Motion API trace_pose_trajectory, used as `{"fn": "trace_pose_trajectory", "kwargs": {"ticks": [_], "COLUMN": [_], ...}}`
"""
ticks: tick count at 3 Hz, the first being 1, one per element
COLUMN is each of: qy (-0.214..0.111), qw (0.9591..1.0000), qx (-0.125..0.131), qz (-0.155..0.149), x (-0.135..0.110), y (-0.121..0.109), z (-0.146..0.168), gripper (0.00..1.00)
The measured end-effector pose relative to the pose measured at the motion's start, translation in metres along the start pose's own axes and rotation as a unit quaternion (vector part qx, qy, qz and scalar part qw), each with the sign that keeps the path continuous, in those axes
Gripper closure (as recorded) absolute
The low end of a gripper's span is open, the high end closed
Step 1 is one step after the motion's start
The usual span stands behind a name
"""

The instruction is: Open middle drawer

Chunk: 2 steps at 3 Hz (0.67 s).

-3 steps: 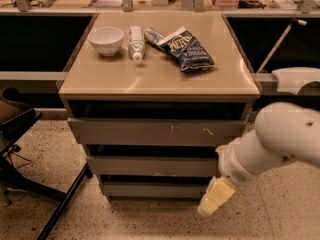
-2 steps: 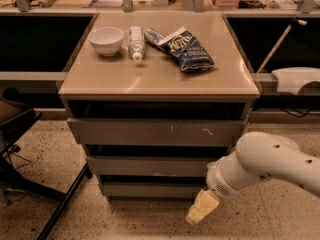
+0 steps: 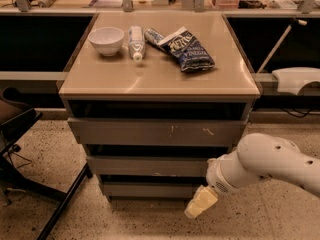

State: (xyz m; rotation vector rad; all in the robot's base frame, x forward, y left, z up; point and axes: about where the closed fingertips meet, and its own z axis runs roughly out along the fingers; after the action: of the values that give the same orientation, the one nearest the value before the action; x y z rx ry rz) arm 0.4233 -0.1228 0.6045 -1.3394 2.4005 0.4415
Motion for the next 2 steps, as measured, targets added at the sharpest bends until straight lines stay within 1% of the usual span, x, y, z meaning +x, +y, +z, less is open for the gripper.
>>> {"fn": "trace_pose_trajectory", "kwargs": {"ticks": [1, 2], "qy": [-0.036, -0.144], "qw": [0.9992, 0.9883], "qx": [0.018, 0.045], "qz": [-0.004, -0.021], "x": [-0.015, -0.057], "y": [-0.009, -0.027], "z": [0.009, 0.03], "gripper": [0.0, 0.0]}}
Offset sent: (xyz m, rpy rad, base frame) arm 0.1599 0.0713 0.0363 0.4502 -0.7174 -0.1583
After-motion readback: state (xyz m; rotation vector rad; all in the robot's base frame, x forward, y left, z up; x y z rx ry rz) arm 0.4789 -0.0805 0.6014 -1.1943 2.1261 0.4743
